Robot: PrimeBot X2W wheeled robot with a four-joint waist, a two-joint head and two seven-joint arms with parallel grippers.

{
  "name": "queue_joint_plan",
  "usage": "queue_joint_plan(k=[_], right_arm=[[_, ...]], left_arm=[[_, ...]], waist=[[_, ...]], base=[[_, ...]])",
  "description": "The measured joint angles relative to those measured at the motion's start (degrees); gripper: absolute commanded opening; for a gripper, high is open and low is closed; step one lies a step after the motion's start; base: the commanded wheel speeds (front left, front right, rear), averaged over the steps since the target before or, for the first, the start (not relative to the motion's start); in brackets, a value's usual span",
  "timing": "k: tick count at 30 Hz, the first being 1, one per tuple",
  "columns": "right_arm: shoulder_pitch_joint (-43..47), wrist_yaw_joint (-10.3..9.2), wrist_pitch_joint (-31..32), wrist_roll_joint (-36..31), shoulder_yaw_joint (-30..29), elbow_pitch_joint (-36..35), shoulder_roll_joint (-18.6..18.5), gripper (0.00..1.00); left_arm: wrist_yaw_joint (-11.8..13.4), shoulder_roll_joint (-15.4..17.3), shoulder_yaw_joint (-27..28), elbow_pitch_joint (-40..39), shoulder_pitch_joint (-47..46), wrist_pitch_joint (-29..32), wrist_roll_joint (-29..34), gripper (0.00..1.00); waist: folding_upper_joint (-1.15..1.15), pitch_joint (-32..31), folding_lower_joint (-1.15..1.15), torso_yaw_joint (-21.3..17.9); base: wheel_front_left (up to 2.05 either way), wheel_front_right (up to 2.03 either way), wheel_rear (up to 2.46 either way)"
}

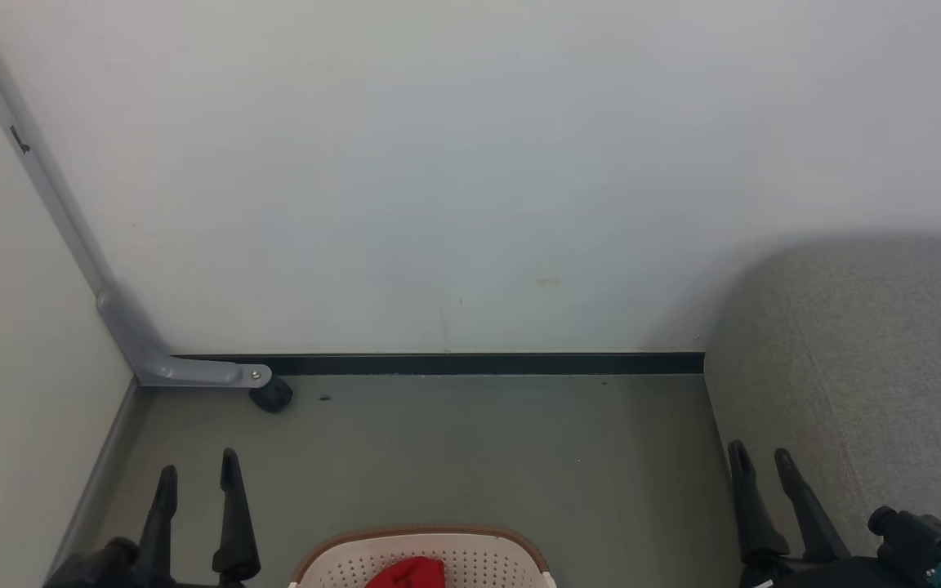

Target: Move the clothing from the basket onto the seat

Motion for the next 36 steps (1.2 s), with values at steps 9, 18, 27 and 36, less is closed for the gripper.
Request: queue_joint_plan(k=[9,18,27,36], right_arm=[[-1.03,-1.32,-1.65,-8.93,2.11,1.82,-0.64,1.00],[-1.03,-2.33,-3.66,-15.30,3.77,5.66,-0.58,1.00],[-1.82,-3.26,-5.11,-20.72,5.16,9.13,-0.14,1.00],[-2.38,-3.26,-5.13,-20.97,5.19,11.84,0.03,1.00]], left_arm=[[1.40,0.15,-2.38,1.35,0.37,-1.87,12.33,1.00],[2.87,0.34,-4.42,3.43,1.02,-3.87,18.35,1.00],[3.82,0.48,-6.90,9.50,1.62,-5.38,21.98,1.00],[3.80,0.60,-8.04,13.04,1.50,-5.37,21.38,1.00]], waist=[[0.00,0.00,0.00,0.01],[0.00,-0.11,0.00,-0.13],[0.00,-0.17,0.00,-0.57],[0.00,0.11,0.00,-1.27]], base=[[0.00,0.00,0.00],[0.00,0.00,0.00],[0.00,0.00,0.00],[0.00,0.00,0.00]])
